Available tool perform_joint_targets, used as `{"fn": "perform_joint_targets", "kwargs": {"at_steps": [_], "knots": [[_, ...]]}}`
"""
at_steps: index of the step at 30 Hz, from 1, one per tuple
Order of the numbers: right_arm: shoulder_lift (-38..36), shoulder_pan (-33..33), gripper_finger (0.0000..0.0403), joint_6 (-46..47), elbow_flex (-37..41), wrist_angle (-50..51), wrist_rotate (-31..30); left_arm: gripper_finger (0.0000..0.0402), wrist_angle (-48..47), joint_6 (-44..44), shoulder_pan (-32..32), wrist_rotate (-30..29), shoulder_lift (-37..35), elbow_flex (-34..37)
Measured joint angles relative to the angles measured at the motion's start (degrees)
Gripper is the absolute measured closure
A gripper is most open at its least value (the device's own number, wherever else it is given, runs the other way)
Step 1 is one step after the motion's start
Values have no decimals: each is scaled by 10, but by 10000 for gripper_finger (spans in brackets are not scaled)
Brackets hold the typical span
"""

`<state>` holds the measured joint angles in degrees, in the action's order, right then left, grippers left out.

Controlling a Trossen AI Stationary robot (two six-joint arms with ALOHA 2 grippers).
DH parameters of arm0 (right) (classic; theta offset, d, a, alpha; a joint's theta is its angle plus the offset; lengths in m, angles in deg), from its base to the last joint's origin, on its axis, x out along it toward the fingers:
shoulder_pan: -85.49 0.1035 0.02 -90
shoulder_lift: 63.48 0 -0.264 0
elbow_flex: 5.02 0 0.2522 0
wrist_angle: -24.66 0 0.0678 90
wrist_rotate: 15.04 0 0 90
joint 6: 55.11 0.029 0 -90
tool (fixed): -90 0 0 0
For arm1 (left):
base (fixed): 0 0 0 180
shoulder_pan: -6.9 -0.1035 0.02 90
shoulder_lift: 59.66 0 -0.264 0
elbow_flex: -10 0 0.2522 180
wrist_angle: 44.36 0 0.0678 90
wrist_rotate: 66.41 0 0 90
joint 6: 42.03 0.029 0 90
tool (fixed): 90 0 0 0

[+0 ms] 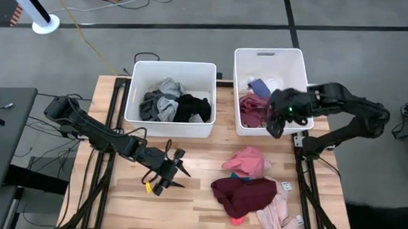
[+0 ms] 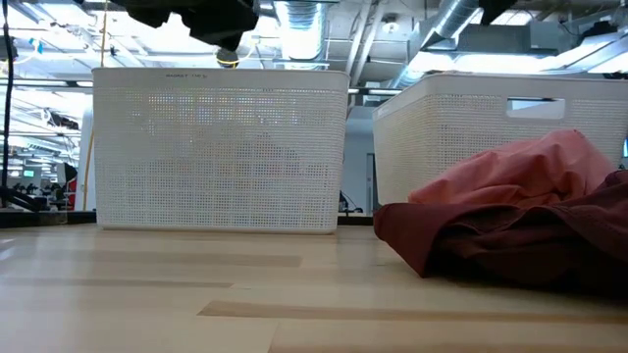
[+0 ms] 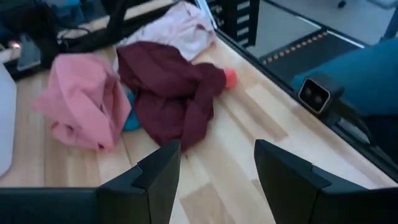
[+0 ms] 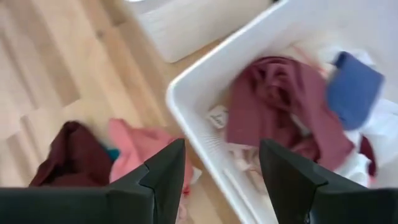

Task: Sort clothes
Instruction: Put the pink underwear into the right white laundry organizer

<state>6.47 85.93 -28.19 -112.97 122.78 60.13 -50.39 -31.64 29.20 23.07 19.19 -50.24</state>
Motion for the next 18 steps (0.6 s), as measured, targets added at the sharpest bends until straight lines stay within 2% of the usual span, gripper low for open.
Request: {"fn": "perform_joint_targets", "kwargs": {"at_steps": [7, 11, 18], "knots": [[13, 97, 186, 2, 0, -19, -1, 200, 102, 8, -2, -7, 77, -9], [24, 148, 186, 12, 0, -30, -1, 200, 113, 12, -10, -58, 133, -36], [46, 245, 186, 60, 0, -31, -2, 200, 157, -2, -52, -66, 222, -81]]}}
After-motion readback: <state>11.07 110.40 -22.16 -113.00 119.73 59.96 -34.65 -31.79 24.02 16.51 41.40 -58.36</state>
